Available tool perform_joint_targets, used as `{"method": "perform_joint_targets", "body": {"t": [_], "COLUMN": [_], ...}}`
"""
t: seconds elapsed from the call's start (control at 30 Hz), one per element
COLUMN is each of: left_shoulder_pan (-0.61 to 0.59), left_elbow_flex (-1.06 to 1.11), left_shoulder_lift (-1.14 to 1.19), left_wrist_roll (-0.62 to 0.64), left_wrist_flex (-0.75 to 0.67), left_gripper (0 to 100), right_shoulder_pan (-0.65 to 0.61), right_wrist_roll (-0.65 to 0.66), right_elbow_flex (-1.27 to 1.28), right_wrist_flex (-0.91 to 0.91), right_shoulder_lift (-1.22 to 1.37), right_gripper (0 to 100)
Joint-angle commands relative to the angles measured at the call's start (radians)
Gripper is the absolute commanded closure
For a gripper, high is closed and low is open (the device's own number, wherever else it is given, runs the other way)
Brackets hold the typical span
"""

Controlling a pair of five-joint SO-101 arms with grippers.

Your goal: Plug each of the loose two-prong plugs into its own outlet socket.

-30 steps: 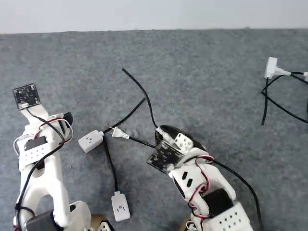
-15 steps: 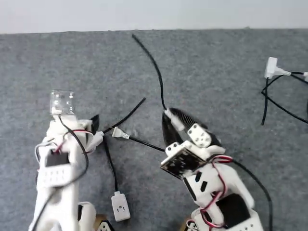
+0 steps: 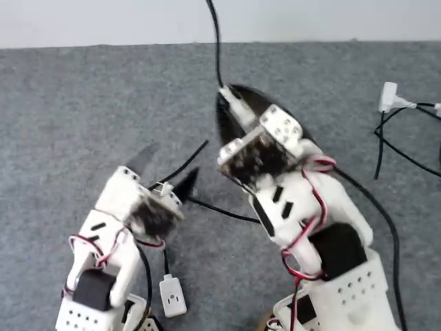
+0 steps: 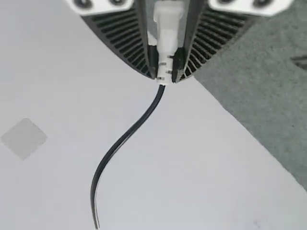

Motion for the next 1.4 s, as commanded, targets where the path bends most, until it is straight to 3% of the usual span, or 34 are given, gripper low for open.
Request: {"method": "perform_joint_targets", "body": {"t": [0.0, 0.2, 0.37, 0.77, 1.37], "left_shoulder_pan": [0.147, 0.287, 0.362, 0.334, 0.25], "left_elbow_flex": [-0.087, -0.099, -0.101, -0.111, -0.11], "left_shoulder_lift": [-0.068, -0.112, -0.167, -0.322, -0.322], "left_wrist_roll": [-0.109, -0.232, -0.267, -0.425, -0.446], "left_wrist_flex": [0.005, 0.008, 0.008, 0.146, 0.144], "left_gripper": [72, 72, 72, 72, 72], "right_shoulder_pan": [-0.079, -0.283, -0.39, -0.455, -0.453], "right_wrist_roll": [-0.075, -0.08, -0.075, -0.075, -0.018], "right_elbow_flex": [-0.282, -0.529, -0.598, -0.606, -0.612], "right_wrist_flex": [0.085, 0.269, 0.308, 0.41, 0.575], "right_shoulder_lift": [0.104, 0.228, 0.306, 0.383, 0.3], "right_gripper": [99.0, 99.0, 99.0, 99.0, 99.0]}}
